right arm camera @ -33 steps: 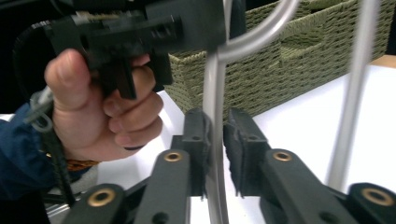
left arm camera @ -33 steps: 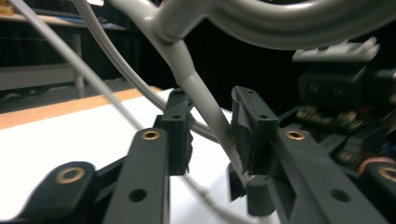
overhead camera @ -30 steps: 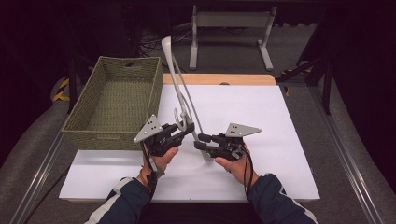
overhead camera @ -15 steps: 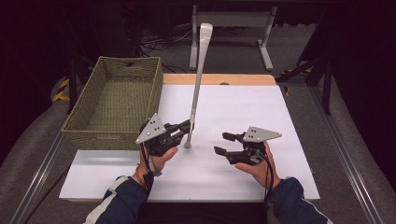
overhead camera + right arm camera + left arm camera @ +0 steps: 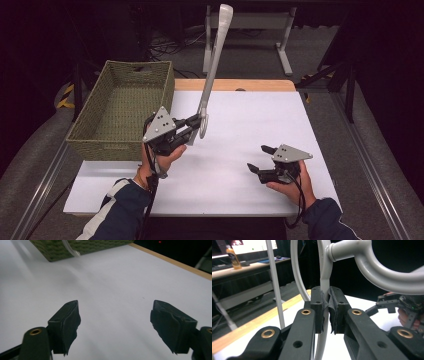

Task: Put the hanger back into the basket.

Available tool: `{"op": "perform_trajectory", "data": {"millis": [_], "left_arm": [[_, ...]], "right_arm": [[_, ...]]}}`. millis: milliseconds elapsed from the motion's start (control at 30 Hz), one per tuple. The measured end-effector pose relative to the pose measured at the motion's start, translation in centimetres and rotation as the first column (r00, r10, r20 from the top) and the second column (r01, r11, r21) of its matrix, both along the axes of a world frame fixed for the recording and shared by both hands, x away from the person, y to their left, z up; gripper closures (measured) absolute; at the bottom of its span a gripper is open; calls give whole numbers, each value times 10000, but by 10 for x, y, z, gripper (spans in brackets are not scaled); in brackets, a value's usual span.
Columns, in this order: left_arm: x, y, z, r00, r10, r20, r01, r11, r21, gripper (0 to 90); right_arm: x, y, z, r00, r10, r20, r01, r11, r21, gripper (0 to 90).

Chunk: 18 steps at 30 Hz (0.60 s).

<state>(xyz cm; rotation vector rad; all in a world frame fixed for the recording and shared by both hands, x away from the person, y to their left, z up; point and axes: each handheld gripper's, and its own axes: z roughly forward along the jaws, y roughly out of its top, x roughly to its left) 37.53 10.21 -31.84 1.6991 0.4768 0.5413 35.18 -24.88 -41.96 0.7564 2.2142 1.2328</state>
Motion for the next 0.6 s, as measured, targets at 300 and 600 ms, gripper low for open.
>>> {"op": "perform_trajectory", "data": {"millis": [300, 600], "left_arm": [[10, 4, 37, 9976, 363, 595, -419, 9945, 956, 827], [17, 22, 53, 9903, 1016, 951, -1117, 9878, 1083, 827]], "right_arm": [[0, 8, -4, 9998, 90, 171, -84, 9994, -348, 213], [1, 8, -5, 9999, 109, 128, -104, 9994, -339, 211]]}}
